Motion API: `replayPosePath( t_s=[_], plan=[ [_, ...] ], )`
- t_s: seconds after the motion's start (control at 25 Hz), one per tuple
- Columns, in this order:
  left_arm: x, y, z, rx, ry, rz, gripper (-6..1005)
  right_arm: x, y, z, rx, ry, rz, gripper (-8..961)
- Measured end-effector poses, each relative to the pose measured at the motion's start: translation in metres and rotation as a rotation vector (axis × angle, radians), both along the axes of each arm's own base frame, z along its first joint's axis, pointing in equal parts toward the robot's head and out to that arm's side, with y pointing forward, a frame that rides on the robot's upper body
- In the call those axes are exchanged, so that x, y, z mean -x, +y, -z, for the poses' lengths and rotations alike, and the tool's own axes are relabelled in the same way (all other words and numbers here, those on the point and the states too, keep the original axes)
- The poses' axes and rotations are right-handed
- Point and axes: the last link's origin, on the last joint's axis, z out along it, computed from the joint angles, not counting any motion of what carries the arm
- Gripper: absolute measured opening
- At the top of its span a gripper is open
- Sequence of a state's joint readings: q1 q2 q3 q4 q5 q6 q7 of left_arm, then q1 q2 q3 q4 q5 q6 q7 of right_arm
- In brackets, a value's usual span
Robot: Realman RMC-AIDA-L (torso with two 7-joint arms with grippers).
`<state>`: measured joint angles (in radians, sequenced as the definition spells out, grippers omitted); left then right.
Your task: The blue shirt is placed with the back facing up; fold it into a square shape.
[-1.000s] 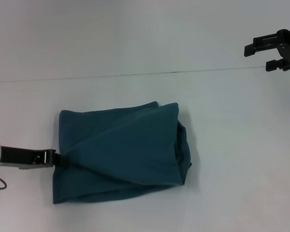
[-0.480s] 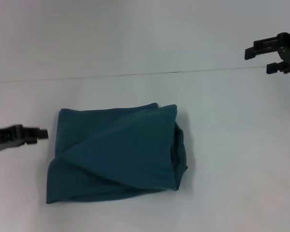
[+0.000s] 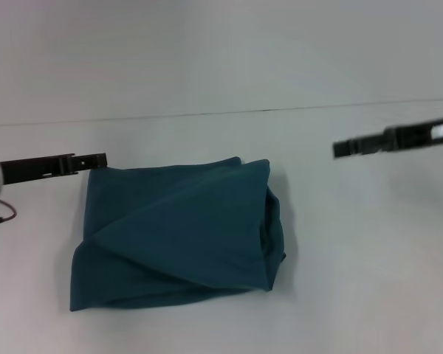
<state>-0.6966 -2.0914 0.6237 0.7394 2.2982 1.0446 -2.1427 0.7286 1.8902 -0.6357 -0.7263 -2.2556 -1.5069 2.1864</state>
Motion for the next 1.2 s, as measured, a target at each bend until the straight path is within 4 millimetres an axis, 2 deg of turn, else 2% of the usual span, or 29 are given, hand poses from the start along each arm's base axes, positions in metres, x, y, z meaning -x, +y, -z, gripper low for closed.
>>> replayPosePath(
  t_s=[0.12, 0.24, 0.36, 0.76, 1.2],
  plan=[
    [-0.003, 0.011, 0.012, -0.021, 0.063, 0.007, 712, -0.005, -0.021, 0.016, -0.016, 0.088, -0.107, 940],
    [-0.006, 0.019, 0.019, -0.040, 0.121, 0.021, 709, -0.010, -0.043, 0.024, -0.060, 0.195, -0.179, 941],
    [-0.009, 0.023, 0.028, -0.029, 0.175, 0.037, 706, -0.018, -0.056, 0.027, -0.099, 0.236, -0.184, 941],
    [-0.006, 0.020, 0.040, 0.020, 0.240, 0.025, 705, -0.025, -0.056, 0.012, -0.190, 0.291, -0.148, 940],
    [-0.006, 0.014, 0.054, 0.061, 0.268, 0.038, 699, -0.032, -0.055, 0.006, -0.238, 0.299, -0.116, 940]
  ],
)
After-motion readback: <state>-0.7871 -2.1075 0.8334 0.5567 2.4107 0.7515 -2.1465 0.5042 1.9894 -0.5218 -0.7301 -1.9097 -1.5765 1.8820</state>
